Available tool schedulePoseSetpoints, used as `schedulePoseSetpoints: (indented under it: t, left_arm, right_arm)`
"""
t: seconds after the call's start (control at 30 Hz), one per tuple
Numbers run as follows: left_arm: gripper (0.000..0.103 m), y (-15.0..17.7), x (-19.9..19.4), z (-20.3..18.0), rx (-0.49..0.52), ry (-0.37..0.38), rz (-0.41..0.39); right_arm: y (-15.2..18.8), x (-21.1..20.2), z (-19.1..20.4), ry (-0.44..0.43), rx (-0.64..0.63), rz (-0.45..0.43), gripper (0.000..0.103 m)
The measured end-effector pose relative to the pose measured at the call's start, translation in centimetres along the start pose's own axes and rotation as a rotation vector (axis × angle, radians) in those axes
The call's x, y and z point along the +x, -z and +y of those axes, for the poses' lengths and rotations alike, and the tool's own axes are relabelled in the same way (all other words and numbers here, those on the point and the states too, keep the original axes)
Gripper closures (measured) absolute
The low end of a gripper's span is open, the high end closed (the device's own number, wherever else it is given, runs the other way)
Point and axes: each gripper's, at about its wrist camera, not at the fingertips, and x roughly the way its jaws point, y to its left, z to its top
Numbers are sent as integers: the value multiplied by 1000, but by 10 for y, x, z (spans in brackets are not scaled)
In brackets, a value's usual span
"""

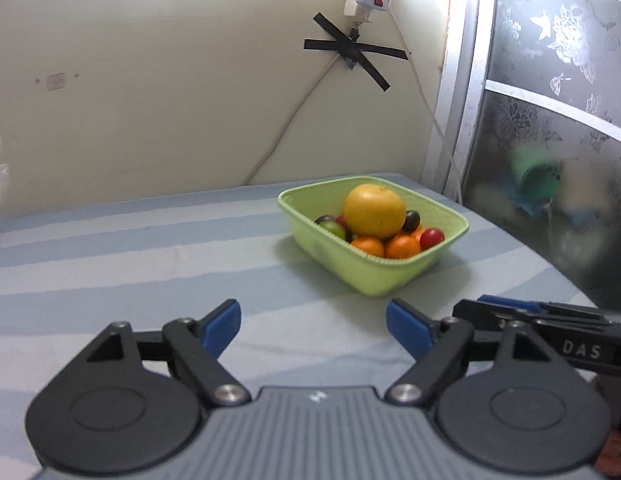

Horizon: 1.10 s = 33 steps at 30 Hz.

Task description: Organize fruits

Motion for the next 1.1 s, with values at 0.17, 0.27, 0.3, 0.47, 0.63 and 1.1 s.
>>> schedulePoseSetpoints:
  t: [0.17, 0.27, 0.3, 0.47, 0.63, 1.1]
  left_arm:
    - [0, 18, -16, 4, -1, -71, 4]
    - [0, 28, -23, 9, -29, -91, 21]
    - [0, 31, -25, 11, -36, -97, 25]
    - [0, 43, -32, 16, -45, -120, 32]
    - [0, 47, -36, 23, -55, -138, 25]
    - [0, 40, 5, 60, -73, -190, 11]
  right_arm:
    - [18, -13, 14, -11, 55, 20, 54]
    - [29, -19, 20, -15, 77, 35, 54]
    - [32, -20, 22, -13, 77, 39, 52]
    - [45, -23, 31, -7, 75, 67, 52]
    - [48, -27, 38, -8, 63, 64, 50]
    - [53, -24, 39, 11, 70, 79, 49]
